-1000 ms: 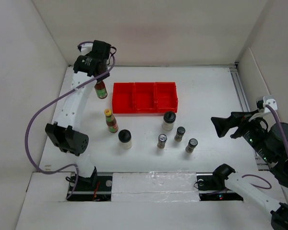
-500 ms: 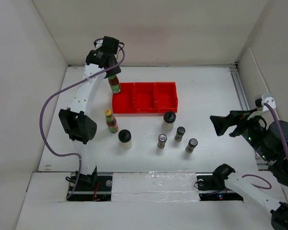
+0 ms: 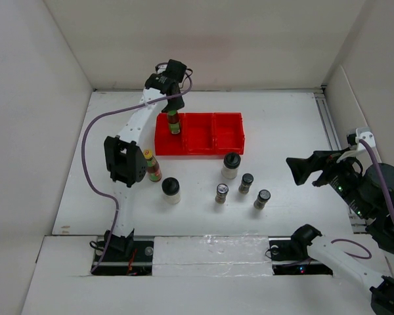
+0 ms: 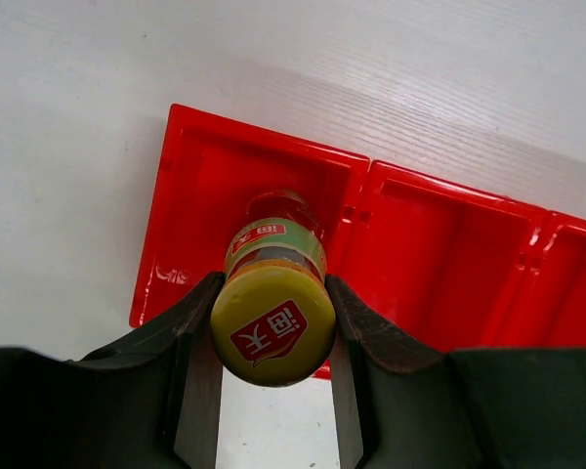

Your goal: Organize the condiment bottles

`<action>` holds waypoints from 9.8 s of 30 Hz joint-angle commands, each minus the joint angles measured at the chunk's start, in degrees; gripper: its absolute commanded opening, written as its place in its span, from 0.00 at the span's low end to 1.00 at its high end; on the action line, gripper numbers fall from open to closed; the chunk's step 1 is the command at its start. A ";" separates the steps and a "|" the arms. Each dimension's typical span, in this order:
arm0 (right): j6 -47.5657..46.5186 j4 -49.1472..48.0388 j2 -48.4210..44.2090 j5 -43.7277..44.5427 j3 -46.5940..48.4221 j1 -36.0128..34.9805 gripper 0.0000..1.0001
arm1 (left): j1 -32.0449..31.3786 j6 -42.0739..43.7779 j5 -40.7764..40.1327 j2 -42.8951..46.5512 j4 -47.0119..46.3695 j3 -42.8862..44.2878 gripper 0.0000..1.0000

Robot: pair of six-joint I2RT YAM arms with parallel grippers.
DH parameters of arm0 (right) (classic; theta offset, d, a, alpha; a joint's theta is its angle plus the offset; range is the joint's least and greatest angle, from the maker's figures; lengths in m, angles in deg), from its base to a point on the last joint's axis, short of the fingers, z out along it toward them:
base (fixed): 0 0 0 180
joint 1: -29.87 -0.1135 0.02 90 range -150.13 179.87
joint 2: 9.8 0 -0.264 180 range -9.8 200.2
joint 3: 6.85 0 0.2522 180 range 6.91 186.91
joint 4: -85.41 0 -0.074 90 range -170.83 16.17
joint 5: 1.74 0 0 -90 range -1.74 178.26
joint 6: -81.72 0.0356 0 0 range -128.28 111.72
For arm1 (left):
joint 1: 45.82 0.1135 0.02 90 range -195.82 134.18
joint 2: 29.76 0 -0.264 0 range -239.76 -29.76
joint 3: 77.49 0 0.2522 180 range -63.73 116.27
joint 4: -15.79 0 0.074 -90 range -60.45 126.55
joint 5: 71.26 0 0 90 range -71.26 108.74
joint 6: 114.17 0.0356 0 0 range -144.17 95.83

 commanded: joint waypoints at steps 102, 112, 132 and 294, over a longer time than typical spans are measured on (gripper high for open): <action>-0.51 -5.35 1.42 -2.54 -1.90 -0.61 1.00 | -0.07 6.88 3.31 40.94 -5.20 -37.71 0.00; -0.33 -5.26 1.15 -2.10 -2.25 -0.61 1.00 | -0.07 6.97 7.27 26.00 -6.69 -24.15 0.00; 0.28 -6.66 0.19 -3.32 -4.80 -0.61 1.00 | -0.07 3.98 0.23 20.53 -13.71 -31.26 0.00; -0.78 -27.40 59.87 -7.81 16.22 -16.66 1.00 | -0.86 -5.15 -11.26 80.65 -22.78 -76.00 0.99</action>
